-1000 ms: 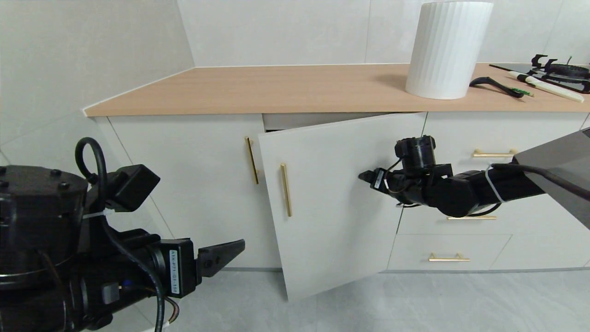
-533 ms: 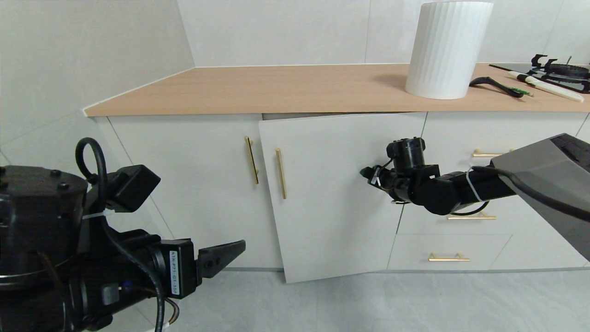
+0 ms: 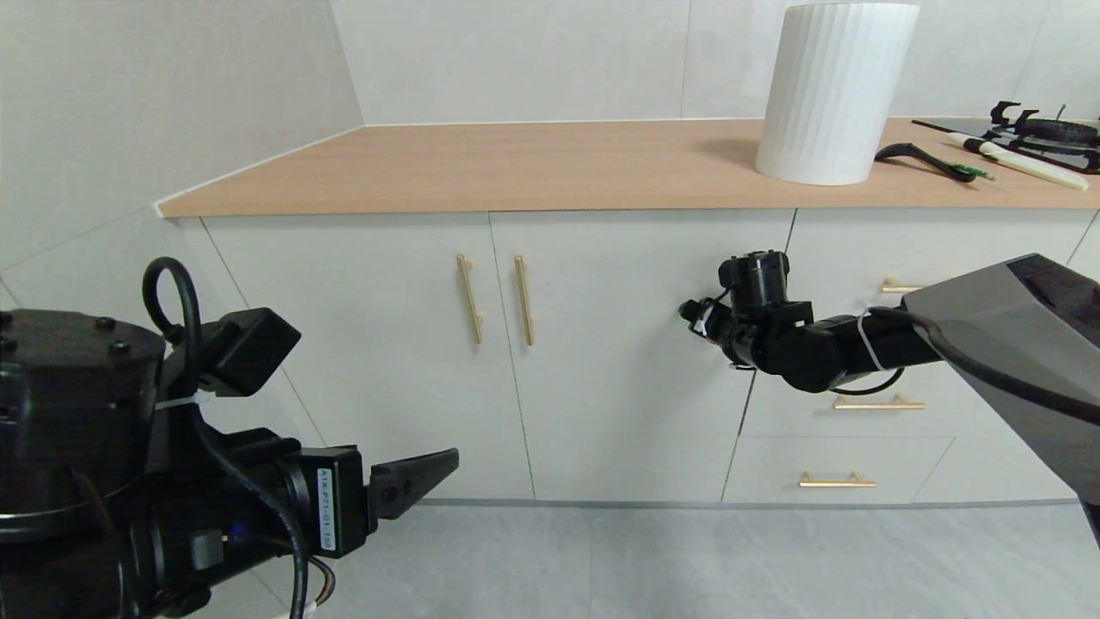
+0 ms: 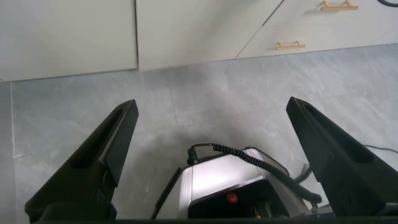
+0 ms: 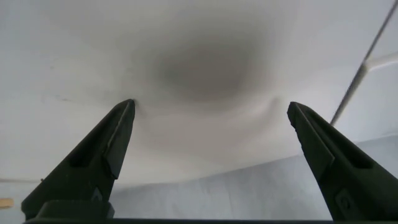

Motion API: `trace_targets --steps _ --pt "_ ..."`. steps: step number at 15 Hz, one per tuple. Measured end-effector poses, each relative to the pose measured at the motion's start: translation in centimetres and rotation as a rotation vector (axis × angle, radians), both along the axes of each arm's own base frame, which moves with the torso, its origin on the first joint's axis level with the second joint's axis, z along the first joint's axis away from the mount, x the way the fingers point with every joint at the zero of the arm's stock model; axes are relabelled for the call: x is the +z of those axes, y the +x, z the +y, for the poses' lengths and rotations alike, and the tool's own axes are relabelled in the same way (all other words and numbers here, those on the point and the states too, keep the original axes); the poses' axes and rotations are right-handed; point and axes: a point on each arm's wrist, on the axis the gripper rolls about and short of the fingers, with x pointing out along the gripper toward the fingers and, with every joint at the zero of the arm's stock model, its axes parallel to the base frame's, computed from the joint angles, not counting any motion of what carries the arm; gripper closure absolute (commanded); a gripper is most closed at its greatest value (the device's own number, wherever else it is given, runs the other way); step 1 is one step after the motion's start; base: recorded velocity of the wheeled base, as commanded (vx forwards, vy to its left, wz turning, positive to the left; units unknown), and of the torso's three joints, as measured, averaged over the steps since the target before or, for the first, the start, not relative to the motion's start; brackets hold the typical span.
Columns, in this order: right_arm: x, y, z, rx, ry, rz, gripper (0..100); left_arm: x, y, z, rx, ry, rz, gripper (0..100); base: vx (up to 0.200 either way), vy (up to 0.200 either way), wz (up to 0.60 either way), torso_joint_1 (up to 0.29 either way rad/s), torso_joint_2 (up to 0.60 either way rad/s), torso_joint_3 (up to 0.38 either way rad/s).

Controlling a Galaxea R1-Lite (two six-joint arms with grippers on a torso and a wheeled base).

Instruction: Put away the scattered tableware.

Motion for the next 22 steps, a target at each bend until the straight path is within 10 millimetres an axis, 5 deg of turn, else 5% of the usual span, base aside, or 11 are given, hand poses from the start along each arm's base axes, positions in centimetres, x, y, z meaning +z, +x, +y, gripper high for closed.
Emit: trace_targets --steps 6,10,17,22 --pt "-0.1 0.1 -0.5 -0.012 -0.002 0.006 0 -0.1 0.0 0.0 0.0 0.002 0.003 0 0.0 0.0 0.0 0.0 0.0 0.0" --pt "2.3 -3.9 -1.2 0.058 -0.008 0.032 0 -0.2 -0.2 0.2 0.002 0.033 -0.014 0 0.0 0.0 0.0 0.0 0.0 0.0" --pt "10.8 -17.7 -7.2 0.078 -0.041 -0.113 0 0.5 -2.4 2.7 0.049 0.092 -0.13 0 0.0 0.0 0.0 0.0 0.0 0.0" --pt "13.8 -31.3 -14.6 -0.002 -0.197 -0.324 0 -0.9 -8.3 7.7 0.129 0.088 -0.256 0 0.0 0.0 0.0 0.0 0.0 0.0"
